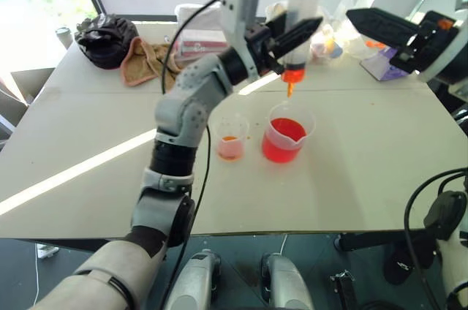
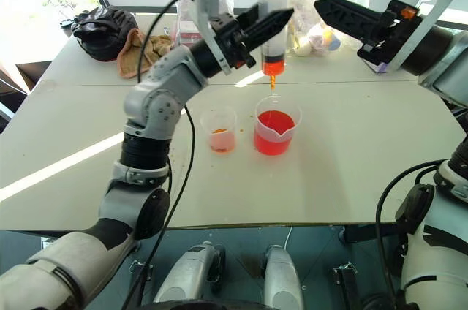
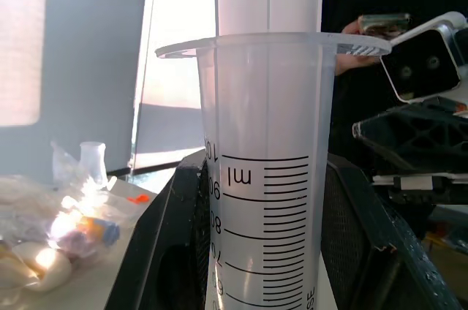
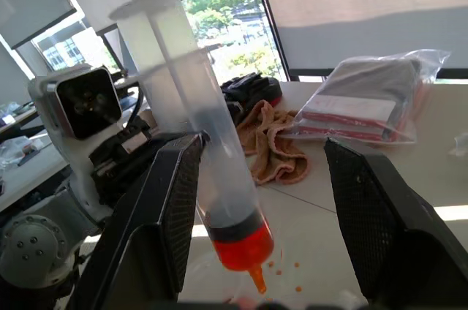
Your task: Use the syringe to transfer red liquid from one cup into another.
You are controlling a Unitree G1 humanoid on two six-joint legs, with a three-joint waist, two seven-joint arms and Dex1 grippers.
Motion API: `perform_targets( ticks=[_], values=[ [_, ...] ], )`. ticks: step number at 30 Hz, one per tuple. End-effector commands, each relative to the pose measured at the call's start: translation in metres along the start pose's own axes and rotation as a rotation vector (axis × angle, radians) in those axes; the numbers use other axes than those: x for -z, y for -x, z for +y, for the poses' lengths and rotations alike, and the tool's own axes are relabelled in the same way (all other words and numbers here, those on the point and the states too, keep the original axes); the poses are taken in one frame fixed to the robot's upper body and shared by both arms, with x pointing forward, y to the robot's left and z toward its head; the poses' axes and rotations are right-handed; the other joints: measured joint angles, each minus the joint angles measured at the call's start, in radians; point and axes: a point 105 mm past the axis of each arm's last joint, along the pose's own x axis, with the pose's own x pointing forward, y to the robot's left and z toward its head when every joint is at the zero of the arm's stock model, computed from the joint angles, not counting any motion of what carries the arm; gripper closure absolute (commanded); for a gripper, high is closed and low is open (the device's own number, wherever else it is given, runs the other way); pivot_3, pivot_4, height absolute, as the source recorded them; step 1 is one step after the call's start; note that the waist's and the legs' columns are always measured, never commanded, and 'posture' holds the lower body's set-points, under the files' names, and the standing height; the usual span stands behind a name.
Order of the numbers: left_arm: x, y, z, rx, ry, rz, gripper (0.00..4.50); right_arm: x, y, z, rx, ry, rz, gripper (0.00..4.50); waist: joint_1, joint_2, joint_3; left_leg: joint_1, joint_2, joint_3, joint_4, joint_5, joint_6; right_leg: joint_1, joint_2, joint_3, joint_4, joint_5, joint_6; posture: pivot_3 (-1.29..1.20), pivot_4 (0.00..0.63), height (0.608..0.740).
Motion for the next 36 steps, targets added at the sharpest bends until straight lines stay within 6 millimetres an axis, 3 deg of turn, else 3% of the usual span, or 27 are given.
perform_targets(
  ticks=[1, 8, 13, 16, 22, 36],
  values=[
    [-0.023, 0.018, 0.003, -0.030, -0.055, -0.027, 3.04, -0.005, -0.003, 0.013, -0.041, 0.051, -0.021, 1.75, -0.001, 0.000, 0.000, 0.000, 0.000, 0.000, 0.000, 0.000, 0.000, 0.000, 0.000, 0.000, 0.000, 0.000, 0.000, 0.00, 0.150, 0.740],
    [-0.022, 0.063, 0.013, -0.095, -0.118, 0.059, 3.04, 0.012, -0.015, 0.027, -0.105, 0.096, 0.070, 1.75, -0.009, 0.000, 0.000, 0.000, 0.000, 0.000, 0.000, 0.000, 0.000, 0.000, 0.000, 0.000, 0.000, 0.000, 0.000, 0.00, 0.150, 0.740],
    [0.004, 0.091, 0.010, -0.082, -0.168, 0.142, 3.04, 0.017, -0.021, 0.031, -0.134, 0.118, 0.104, 1.75, -0.013, 0.000, 0.000, 0.000, 0.000, 0.000, 0.000, 0.000, 0.000, 0.000, 0.000, 0.000, 0.000, -0.002, -0.003, 0.00, 0.150, 0.740],
    [0.030, 0.102, 0.012, -0.082, -0.203, 0.188, 3.04, 0.018, -0.026, 0.040, -0.182, 0.145, 0.126, 1.75, -0.020, 0.000, 0.000, 0.000, 0.000, 0.000, 0.000, 0.000, 0.000, 0.000, -0.001, 0.000, -0.001, -0.002, -0.004, 0.00, 0.150, 0.740],
    [0.040, 0.099, 0.012, -0.079, -0.221, 0.170, 3.04, 0.011, -0.032, 0.053, -0.238, 0.167, 0.126, 1.75, -0.022, 0.000, 0.000, 0.000, 0.000, 0.000, 0.000, 0.000, -0.001, 0.000, -0.003, 0.001, -0.001, -0.002, -0.004, 0.00, 0.150, 0.740],
    [0.040, 0.086, 0.010, -0.063, -0.222, 0.128, 3.04, 0.027, -0.065, 0.062, -0.245, 0.134, 0.138, 1.75, -0.023, 0.000, 0.000, 0.000, 0.000, 0.000, -0.002, 0.000, -0.001, 0.000, -0.004, 0.001, -0.004, -0.002, -0.004, 0.00, 0.150, 0.740]
  ],
)
